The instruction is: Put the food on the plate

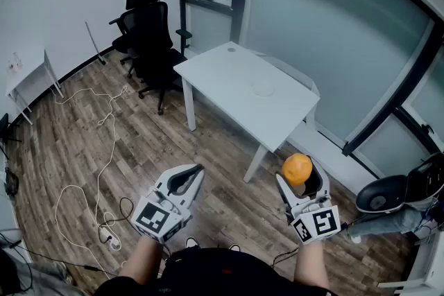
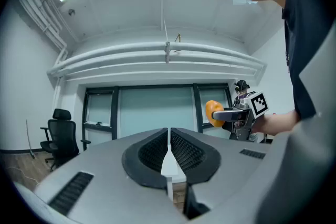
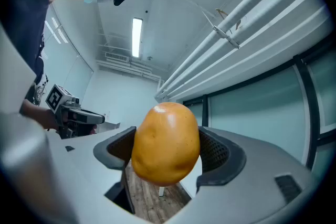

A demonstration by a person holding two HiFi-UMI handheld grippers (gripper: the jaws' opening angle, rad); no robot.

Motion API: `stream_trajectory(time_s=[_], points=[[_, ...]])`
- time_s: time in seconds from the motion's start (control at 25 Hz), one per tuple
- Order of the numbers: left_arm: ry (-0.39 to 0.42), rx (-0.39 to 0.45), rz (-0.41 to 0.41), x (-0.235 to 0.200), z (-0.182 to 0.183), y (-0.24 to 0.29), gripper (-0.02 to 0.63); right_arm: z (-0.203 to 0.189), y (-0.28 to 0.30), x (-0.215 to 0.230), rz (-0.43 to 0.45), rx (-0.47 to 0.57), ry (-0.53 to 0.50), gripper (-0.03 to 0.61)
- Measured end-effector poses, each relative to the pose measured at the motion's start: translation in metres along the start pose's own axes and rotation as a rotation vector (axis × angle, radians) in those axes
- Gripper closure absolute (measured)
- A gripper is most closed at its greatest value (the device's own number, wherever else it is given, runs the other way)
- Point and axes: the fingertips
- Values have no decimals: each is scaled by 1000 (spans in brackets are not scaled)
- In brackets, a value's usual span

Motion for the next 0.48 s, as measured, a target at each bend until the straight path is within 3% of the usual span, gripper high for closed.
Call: stream_trajectory(time_s=[0.48], points=[[22, 17, -10, -4, 1, 15, 578, -4, 14, 4, 6, 0, -13, 199]])
Point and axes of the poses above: the fingertips, and each gripper's own axes: y forward along the fingers, x to its right, z out of its top, and after that the axes turned 9 degrees about -x, right-handed
